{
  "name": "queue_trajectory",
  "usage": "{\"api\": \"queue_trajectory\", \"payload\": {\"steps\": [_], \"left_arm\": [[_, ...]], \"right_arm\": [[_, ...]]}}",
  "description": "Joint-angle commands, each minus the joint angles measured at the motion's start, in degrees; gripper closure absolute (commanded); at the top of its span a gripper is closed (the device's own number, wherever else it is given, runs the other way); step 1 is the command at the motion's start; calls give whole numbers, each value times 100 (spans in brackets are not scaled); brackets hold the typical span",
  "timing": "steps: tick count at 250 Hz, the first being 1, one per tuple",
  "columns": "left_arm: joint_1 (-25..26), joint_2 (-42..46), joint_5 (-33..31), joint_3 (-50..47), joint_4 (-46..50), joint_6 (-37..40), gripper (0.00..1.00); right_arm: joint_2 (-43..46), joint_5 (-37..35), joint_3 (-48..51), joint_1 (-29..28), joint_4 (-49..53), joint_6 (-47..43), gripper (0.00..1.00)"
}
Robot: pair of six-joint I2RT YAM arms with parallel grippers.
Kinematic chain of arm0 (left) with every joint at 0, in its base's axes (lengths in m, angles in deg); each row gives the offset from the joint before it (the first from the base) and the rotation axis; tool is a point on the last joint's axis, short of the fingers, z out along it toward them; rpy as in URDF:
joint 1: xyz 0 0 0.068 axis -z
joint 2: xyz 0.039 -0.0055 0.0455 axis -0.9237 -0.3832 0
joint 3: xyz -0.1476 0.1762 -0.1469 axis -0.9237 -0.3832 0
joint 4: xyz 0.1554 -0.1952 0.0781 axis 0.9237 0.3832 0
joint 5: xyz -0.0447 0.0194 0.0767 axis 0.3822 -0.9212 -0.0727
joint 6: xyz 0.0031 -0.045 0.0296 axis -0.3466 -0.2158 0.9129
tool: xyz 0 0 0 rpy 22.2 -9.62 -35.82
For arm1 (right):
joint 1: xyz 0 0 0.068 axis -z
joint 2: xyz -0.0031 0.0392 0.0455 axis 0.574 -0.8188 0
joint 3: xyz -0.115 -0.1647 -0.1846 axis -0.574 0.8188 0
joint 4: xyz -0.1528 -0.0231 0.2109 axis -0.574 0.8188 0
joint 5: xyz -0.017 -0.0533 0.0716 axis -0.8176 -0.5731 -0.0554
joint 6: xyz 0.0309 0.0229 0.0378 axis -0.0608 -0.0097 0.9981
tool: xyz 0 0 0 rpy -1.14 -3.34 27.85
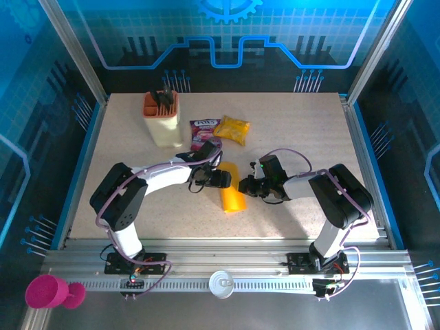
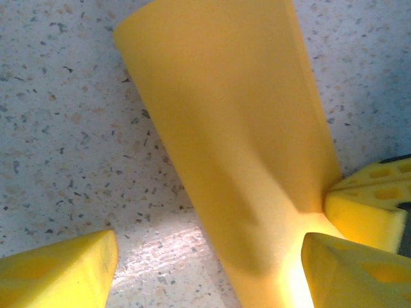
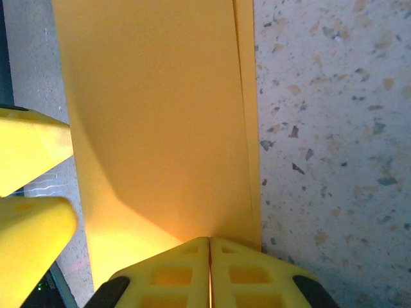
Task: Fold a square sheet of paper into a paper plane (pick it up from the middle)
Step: Hold the square sheet of paper at the center of the table.
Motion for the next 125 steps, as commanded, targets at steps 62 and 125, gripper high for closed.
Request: {"api": "queue_trajectory", "payload": {"steps": [62, 125], "left_arm": [[40, -252, -398, -186, 166, 211, 24], [40, -288, -387, -204, 138, 280, 24]], "right_arm": [[-271, -11, 22, -60, -53, 15, 91], [-60, 120, -163, -60, 97, 11, 89]]}}
